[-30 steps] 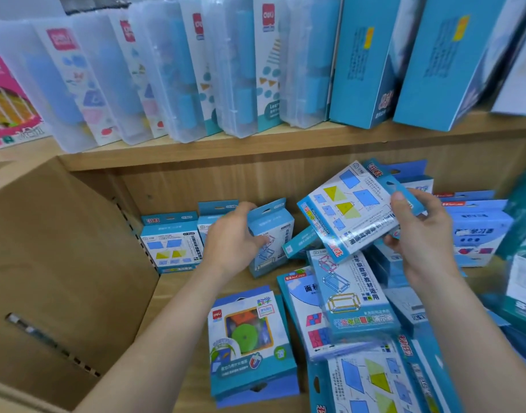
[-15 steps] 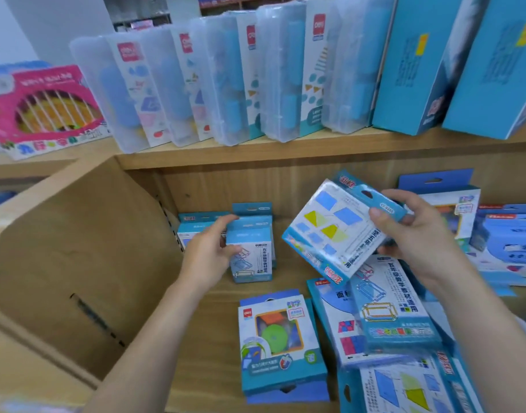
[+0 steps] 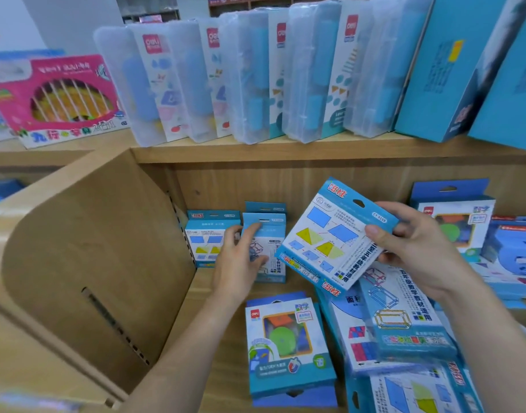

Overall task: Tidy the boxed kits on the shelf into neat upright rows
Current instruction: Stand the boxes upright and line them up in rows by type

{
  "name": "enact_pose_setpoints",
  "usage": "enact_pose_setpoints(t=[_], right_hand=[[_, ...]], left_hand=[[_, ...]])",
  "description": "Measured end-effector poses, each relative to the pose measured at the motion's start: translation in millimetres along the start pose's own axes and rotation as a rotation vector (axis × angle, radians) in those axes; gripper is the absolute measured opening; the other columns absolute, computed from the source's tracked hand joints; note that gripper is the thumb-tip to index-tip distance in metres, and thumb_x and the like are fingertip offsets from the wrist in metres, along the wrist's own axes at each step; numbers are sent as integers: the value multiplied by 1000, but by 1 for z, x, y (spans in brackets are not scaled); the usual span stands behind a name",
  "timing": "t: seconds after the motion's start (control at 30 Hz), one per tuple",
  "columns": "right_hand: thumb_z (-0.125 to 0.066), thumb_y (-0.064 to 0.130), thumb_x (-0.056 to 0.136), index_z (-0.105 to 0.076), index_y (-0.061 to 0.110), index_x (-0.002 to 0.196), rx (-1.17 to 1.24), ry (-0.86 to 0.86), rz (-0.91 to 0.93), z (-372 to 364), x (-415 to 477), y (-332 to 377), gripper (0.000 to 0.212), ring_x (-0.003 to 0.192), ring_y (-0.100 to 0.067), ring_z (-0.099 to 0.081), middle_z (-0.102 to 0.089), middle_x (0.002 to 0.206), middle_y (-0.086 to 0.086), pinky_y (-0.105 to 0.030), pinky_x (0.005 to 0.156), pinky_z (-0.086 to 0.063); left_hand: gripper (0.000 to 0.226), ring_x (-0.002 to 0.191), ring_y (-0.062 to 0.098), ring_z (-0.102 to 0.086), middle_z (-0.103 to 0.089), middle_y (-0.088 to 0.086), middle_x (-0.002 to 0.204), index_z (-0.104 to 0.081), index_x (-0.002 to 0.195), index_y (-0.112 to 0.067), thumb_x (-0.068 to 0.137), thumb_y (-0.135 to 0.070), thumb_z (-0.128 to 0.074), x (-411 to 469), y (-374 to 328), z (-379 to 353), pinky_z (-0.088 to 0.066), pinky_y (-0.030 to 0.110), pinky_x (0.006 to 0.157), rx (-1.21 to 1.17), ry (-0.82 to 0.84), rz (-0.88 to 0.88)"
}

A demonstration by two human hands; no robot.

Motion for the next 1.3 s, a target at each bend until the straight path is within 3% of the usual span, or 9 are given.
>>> enact_pose_setpoints(t=[0.17, 0.27, 0.4, 0.53, 0.67, 0.8, 0.93, 1.1, 1.3], right_hand=[[-66, 12, 84, -60, 22, 112, 12, 31, 1, -12, 0, 6, 31, 71, -15, -65, -74, 87, -8, -24, 53, -50], [-66, 8, 84, -61, 23, 106, -10, 79, 30, -26, 1, 12, 27, 67, -11, -65, -74, 85, -6, -20, 48, -49], [-69, 4, 82, -61, 23, 99, -119, 193, 85, -61, 4, 14, 26, 60, -6, -61, -72, 78, 1, -23, 48, -49], [-75, 13, 80, -61, 31, 97, -291, 256, 155, -111, 9, 3, 28, 72, -5, -64, -71, 86, 6, -30, 58, -52], [-77, 25, 78, -59, 29, 114, -466, 264, 197, -161, 15, -9, 41, 91, -18, -61, -65, 106, 0, -43, 83, -53], [-73, 32, 80, -54, 26, 123, -597, 248, 238, -190, 20, -9, 47, 110, -20, -53, -62, 116, 1, -34, 93, -45], [-71, 29, 83, -50, 26, 128, -614, 306, 211, -206, 25, -14, 49, 103, -17, -57, -61, 119, -1, -28, 84, -47], [-66, 18, 88, -43, 19, 140, -756, 349, 252, -213, 22, -32, 56, 123, -22, -49, -51, 137, -5, -33, 104, -40], [-62, -1, 81, -44, 19, 138, -1016, 268, 538, -212, 17, -28, 64, 122, -27, -46, -44, 137, -3, -39, 94, -46]], left_hand=[[68, 123, 17, -41, -31, -1, 140, -38, 138, -35, 83, -12, -70, -3, 2, -3, -51, 34, 91, -35, -3, -63], [65, 119, 11, -44, -40, -1, 135, -44, 135, -30, 82, 3, -63, -7, 11, 9, -45, 23, 92, -150, -52, -84], [49, 92, 3, -61, -65, -1, 113, -60, 105, -36, 87, 9, -52, -27, 34, 44, -50, 29, 91, -521, -214, 179], [34, 103, 6, -61, -66, -4, 114, -60, 109, -34, 93, -5, -54, -73, 27, 61, -49, 24, 91, -707, -297, 217], [66, 125, 11, -45, -48, -7, 136, -35, 141, -25, 84, -25, -69, -96, 33, 54, -42, 35, 100, -372, -266, 153], [91, 130, 22, -39, -37, 6, 144, -16, 144, -36, 77, -22, -75, -96, 45, 54, -41, 39, 102, -94, -270, 93], [91, 132, 22, -34, -26, 7, 148, -7, 139, -51, 80, -30, -73, -93, 52, 56, -41, 37, 101, -14, -211, 161], [85, 135, 22, -26, -16, 5, 149, -7, 146, -44, 85, -39, -65, -89, 55, 49, -43, 32, 98, 194, -97, 159], [92, 110, 19, -49, -36, 0, 126, 9, 144, -45, 86, -44, -62, -71, 51, 43, -53, 34, 76, 288, 28, 192]])
Point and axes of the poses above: each hand's wrist, its own x-axis towards the middle knuckle, its own z-axis out of the back of the hand, y = z × x, the point moved 1 cm from there along x, towards the middle knuckle
